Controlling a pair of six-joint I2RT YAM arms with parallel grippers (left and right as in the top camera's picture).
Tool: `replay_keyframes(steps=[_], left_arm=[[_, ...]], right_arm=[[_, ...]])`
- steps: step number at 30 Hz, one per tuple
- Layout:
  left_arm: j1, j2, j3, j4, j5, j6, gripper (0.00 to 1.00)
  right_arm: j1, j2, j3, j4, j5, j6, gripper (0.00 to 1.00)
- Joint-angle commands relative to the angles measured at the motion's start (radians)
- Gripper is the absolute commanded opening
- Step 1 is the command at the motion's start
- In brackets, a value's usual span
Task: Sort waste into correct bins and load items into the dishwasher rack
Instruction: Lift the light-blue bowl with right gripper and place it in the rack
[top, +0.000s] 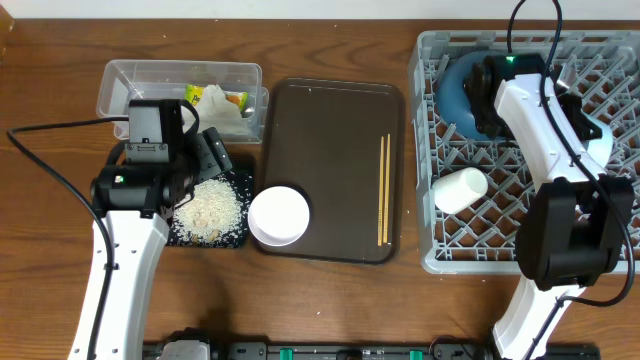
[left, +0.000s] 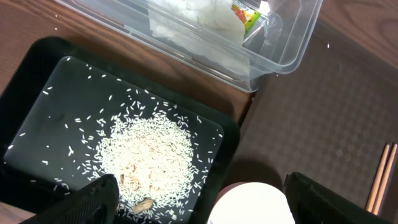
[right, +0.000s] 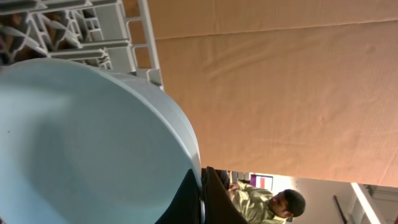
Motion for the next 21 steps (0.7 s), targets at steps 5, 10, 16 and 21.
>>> replay_keyframes(steps=[5,10,16,21], left_arm=[[0.004,0.006,0.011,0.000,-0.005,-0.006,0.88],[0.004,0.006,0.011,0.000,-0.005,-0.006,0.88],[0.004,0.006,0.011,0.000,-0.005,-0.006,0.88],[0.004,0.006,0.011,0.000,-0.005,-0.006,0.88]], right_arm=[[-0.040,0.014,-0.031,0.111,-0.069,-0.251,0.01],[-0.072,0.014,-0.031,0.202,-0.103,-0.475,0.01],[-0.079,0.014,-0.031,0.333,-0.140,-0.684,0.01],[-0.072,0.014,-0.031,0.359,-0.269,-0.863,0.01]])
